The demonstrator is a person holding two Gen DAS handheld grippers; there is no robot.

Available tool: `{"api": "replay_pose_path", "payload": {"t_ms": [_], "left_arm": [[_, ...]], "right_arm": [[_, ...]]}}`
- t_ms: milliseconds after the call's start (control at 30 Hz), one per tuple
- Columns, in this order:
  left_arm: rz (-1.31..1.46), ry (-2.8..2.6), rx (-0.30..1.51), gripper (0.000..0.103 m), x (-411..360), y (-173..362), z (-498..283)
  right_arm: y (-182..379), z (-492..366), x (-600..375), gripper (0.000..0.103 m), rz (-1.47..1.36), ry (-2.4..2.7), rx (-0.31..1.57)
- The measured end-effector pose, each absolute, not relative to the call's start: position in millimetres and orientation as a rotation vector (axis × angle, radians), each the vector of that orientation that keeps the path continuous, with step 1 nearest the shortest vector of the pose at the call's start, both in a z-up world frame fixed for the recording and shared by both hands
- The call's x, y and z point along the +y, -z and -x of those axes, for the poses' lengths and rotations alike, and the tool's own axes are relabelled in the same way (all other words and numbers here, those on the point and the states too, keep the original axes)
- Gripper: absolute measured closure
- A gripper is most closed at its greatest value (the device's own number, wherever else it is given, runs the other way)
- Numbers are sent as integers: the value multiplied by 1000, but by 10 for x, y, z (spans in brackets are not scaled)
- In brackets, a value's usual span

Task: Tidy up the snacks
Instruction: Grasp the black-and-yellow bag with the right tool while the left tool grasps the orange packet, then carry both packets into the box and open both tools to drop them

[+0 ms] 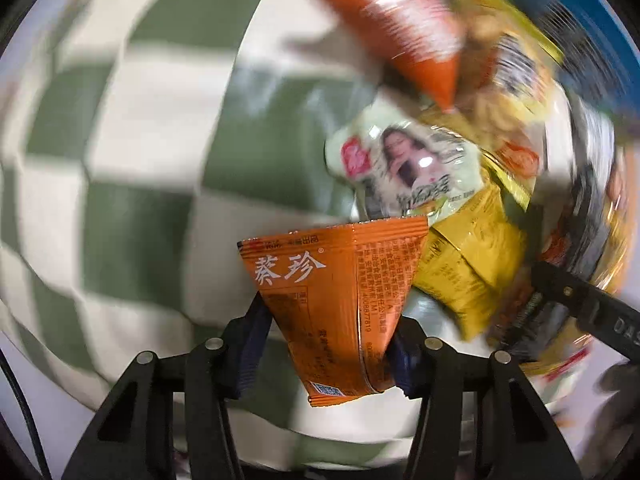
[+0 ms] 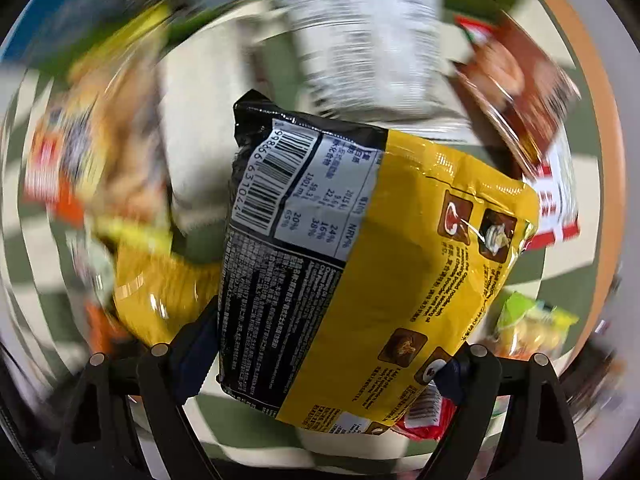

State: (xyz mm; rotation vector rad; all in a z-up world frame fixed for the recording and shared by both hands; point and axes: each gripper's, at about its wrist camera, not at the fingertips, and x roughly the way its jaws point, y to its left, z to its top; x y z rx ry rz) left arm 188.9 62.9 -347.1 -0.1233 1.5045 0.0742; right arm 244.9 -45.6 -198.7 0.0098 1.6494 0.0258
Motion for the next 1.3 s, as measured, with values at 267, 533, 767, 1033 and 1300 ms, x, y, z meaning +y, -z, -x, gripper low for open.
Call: {"api": "replay_pose_path", "payload": {"t_ms": [267,533,767,1033,1300], "left_arm": [[-58,-19,1507,52,430,3676,-2078],[32,-35,1452,58,553,3575,-1817],[36,-16,1353,58,229,2960,-1839],[33,97,1190,58,372,1553,-2806],[17,130,1201,57,260,1428,-4387]], "right_arm": [[2422,-2367,-313,10,92,-37,1691],[2402,-2103,-525,16,-7,-5,1608],[2015,-1800,-653,16,-58,-155,1499],[938,-2237,-906,16,-121,-296,1341],[643,-3519,-1028,16,-51,-302,1284]]}}
